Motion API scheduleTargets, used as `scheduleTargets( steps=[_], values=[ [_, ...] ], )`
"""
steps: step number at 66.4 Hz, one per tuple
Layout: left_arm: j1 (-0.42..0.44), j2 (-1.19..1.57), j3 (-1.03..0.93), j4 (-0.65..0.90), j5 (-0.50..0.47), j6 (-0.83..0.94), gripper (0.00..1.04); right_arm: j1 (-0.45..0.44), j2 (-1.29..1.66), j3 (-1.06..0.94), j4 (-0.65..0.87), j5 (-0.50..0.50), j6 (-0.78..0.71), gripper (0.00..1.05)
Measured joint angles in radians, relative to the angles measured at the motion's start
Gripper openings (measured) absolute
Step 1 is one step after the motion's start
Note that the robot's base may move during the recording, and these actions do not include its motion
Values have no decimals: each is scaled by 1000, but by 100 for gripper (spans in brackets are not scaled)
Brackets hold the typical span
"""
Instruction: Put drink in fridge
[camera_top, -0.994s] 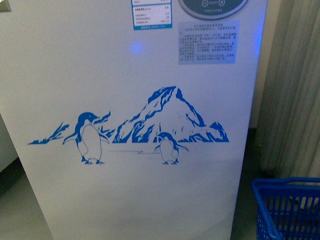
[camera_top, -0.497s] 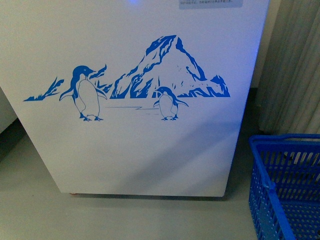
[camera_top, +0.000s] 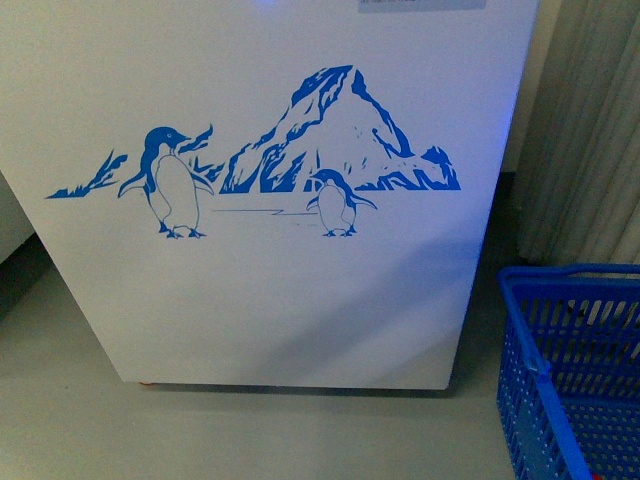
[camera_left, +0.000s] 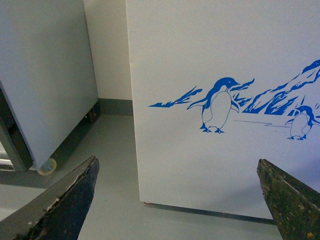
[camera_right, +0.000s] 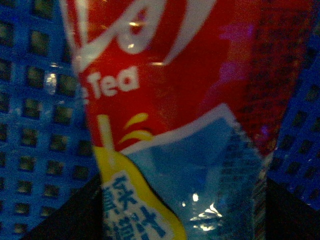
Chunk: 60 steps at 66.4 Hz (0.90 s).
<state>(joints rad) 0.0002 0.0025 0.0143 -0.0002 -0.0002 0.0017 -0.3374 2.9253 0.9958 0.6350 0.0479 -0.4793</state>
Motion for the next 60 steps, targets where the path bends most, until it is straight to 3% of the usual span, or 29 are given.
scheduleTargets(
  steps=[9,20,38,60],
  values=[
    [0,0,0,0,0,0,97,15,-104,-76,1,-38,59,49],
    [0,0,0,0,0,0,97,31,-388,-193,7,-87,130,40],
    [0,0,0,0,0,0,97,48,-1087,-352,-153,-203,286,39],
    [0,0,0,0,0,0,97,29,-1893,-333,-445,-358,458,39]
  ],
)
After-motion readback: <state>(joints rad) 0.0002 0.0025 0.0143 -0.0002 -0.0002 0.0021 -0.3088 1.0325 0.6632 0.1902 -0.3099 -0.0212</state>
